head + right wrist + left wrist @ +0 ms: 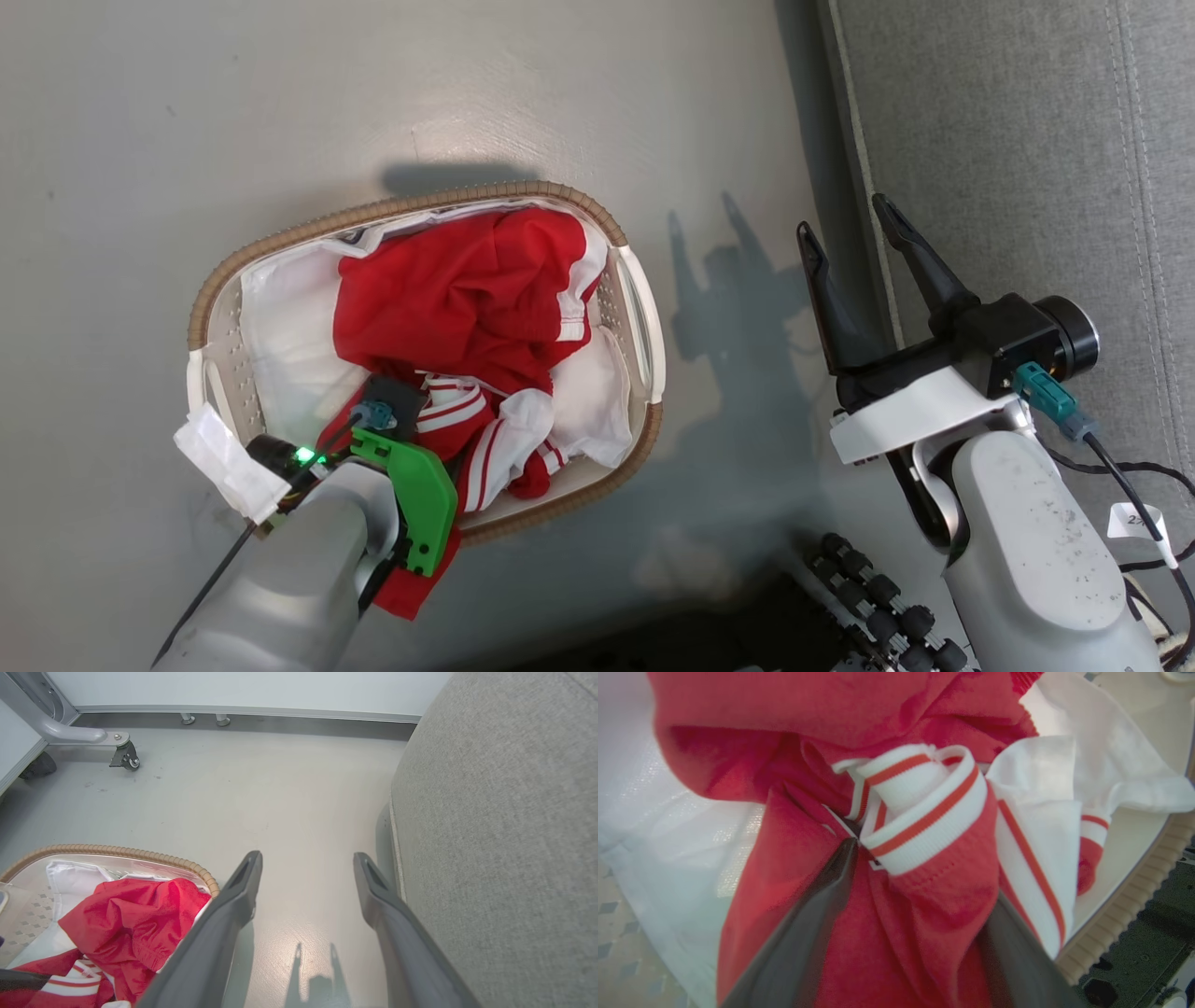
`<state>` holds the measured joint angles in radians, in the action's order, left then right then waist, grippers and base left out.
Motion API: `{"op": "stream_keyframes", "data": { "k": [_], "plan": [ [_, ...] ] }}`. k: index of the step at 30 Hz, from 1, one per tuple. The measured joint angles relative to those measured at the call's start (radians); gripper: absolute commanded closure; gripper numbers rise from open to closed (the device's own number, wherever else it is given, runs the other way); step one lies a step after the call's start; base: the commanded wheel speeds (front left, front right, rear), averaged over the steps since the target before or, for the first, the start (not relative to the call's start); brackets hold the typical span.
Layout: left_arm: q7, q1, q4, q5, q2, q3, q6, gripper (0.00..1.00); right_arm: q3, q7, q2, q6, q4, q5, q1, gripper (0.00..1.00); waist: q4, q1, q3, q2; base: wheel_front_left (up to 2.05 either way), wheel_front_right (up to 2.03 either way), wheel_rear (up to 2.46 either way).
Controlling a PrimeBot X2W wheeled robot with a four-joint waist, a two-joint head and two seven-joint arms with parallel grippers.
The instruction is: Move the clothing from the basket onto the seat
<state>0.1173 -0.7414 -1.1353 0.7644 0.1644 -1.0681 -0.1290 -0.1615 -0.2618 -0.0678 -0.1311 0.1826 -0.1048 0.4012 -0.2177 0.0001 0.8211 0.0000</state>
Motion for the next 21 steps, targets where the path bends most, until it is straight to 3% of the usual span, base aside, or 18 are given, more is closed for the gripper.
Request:
{"op": "stream_keyframes", "data": {
  "k": [18, 19, 20, 21],
  "plan": [
    [-0.019, -0.094, -0.068, 0.043, -0.001, -0.097, 0.0, 0.0, 0.001, 0.0, 0.01, 0.0, -0.017, -0.003, 0.002, 0.0, -0.019, -0.0001, 0.079, 0.0, 0.0, 0.0, 0.0],
    [-0.019, -0.096, -0.068, 0.044, 0.001, -0.102, 0.0, 0.19, 0.001, 0.0, 0.011, 0.0, -0.016, -0.004, 0.002, 0.0, -0.022, -0.0001, 0.081, 0.0, 0.0, 0.0, 0.0],
    [-0.019, -0.096, -0.067, 0.045, 0.003, -0.108, 0.0, 0.77, 0.001, 0.0, 0.011, 0.0, -0.016, -0.008, 0.002, 0.0, -0.024, 0.0, 0.082, 0.0, 0.0, 0.0, 0.0],
    [-0.016, -0.096, -0.065, 0.047, 0.005, -0.113, 0.0, 1.0, 0.0, 0.0, 0.012, 0.0, -0.015, -0.01, 0.002, 0.0, -0.027, 0.0, 0.082, 0.0, 0.0, 0.0, 0.0]
  ]
}}
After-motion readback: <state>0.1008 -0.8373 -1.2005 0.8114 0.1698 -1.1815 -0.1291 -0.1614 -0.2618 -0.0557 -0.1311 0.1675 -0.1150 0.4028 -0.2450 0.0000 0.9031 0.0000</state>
